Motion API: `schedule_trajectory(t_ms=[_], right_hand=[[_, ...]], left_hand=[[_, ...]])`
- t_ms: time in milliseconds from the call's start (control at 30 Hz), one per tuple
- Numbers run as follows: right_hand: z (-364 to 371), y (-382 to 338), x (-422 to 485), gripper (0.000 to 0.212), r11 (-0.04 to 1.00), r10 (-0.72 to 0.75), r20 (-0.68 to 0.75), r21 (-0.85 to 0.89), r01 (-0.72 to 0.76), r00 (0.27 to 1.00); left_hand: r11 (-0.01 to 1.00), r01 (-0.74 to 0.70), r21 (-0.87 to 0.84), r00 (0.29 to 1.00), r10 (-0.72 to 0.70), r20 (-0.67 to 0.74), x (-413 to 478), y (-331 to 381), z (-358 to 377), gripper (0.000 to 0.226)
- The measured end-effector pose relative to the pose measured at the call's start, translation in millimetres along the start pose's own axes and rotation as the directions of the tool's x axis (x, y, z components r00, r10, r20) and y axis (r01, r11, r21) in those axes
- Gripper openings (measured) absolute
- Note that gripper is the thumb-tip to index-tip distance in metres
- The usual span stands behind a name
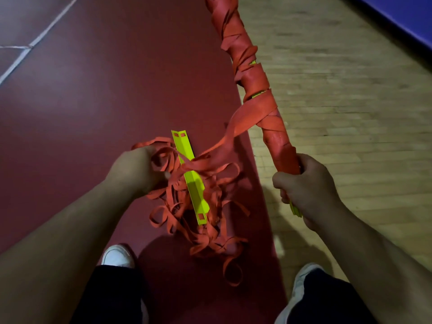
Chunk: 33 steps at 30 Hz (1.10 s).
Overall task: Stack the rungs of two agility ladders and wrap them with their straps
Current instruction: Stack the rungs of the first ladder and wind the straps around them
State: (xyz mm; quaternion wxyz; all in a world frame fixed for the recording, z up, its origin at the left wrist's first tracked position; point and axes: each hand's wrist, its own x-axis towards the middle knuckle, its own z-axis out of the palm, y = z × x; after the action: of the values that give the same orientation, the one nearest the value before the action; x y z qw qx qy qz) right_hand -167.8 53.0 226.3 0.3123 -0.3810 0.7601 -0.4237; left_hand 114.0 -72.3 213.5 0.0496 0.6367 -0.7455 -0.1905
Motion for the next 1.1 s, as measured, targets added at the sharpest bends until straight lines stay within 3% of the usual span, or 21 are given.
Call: schedule_trajectory(t_ms=[67,133,233,300,367,400,433,500,567,667,700,733,767,833,933,967,1033,1100], right_hand=[[1,0,-3,0.04,1.0,0.013,0.019,0.015,-0.014,1.0],[4,0,-7,0.033,0.998,0.04,0.064,0.054,-0.044,0.997],[6,-1,-10,0.022,0.994,0.064,0.108,0.08,-0.073,0.992],[7,-1,-12,0.021,0.993,0.065,0.098,0.088,-0.074,0.993],[6,-3,-13,0.021,0.993,0.058,0.086,0.102,-0.067,0.995],[5,-5,-13,0.02,0.992,0.051,0.082,0.109,-0.06,0.995],[4,-7,-13,0.019,0.992,0.042,0.079,0.114,-0.051,0.996],[4,-11,-14,0.018,0.992,0.026,0.078,0.122,-0.035,0.997],[5,-15,-16,0.018,0.99,0.023,0.085,0.139,-0.034,0.996],[8,-21,-21,0.018,0.986,0.016,0.116,0.161,-0.034,0.993],[9,-23,-23,0.019,0.986,0.01,0.126,0.166,-0.031,0.992],[9,-25,-24,0.021,0.985,0.003,0.135,0.172,-0.027,0.991],[10,-27,-25,0.023,0.984,-0.004,0.143,0.179,-0.022,0.99],[10,-30,-26,0.03,0.981,-0.019,0.164,0.195,-0.014,0.986],[9,-34,-28,0.03,0.979,-0.037,0.205,0.204,-0.006,0.978],[9,-35,-29,0.029,0.978,-0.039,0.223,0.209,-0.008,0.974],[7,-36,-30,0.032,0.975,-0.044,0.247,0.223,-0.013,0.968],[6,-37,-31,0.033,0.973,-0.05,0.257,0.232,-0.011,0.965]], left_hand=[[0.986,0.127,0.107,0.991,-0.131,0.024,2,-8,2,0.041],[0.986,0.127,0.105,0.991,-0.131,0.03,2,-11,10,0.061],[0.967,0.14,-0.213,0.99,-0.142,0.006,6,-17,23,0.089],[0.845,0.238,-0.478,0.959,-0.281,-0.02,12,-21,29,0.069],[0.694,0.31,-0.65,0.918,-0.397,0.014,17,-23,31,0.02],[0.568,0.357,-0.741,0.893,-0.44,0.093,17,-20,30,0.008],[0.407,0.427,-0.807,0.857,-0.467,0.218,17,-15,29,0.02],[0.172,0.55,-0.817,0.794,-0.411,0.448,12,-3,26,0.049],[0.058,0.564,-0.824,0.807,-0.249,0.535,11,7,24,0.061],[-0.235,0.427,-0.874,0.903,0.065,0.424,6,25,12,0.039],[-0.269,0.394,-0.879,0.918,0.155,0.364,5,32,10,0.023],[-0.211,0.362,-0.908,0.926,0.191,0.325,3,40,11,0.022],[-0.107,0.328,-0.939,0.934,0.184,0.306,0,47,18,0.037],[0.12,0.289,-0.95,0.949,0.091,0.301,-8,59,32,0.048],[0.523,0.179,-0.833,0.961,0.09,0.262,-14,64,48,0.025],[0.587,0.093,-0.804,0.973,0.117,0.198,-13,62,50,0.018],[0.544,-0.038,-0.838,0.969,0.225,0.102,-11,60,49,0.024],[0.491,-0.063,-0.869,0.932,0.341,0.125,-11,65,50,0.046]])
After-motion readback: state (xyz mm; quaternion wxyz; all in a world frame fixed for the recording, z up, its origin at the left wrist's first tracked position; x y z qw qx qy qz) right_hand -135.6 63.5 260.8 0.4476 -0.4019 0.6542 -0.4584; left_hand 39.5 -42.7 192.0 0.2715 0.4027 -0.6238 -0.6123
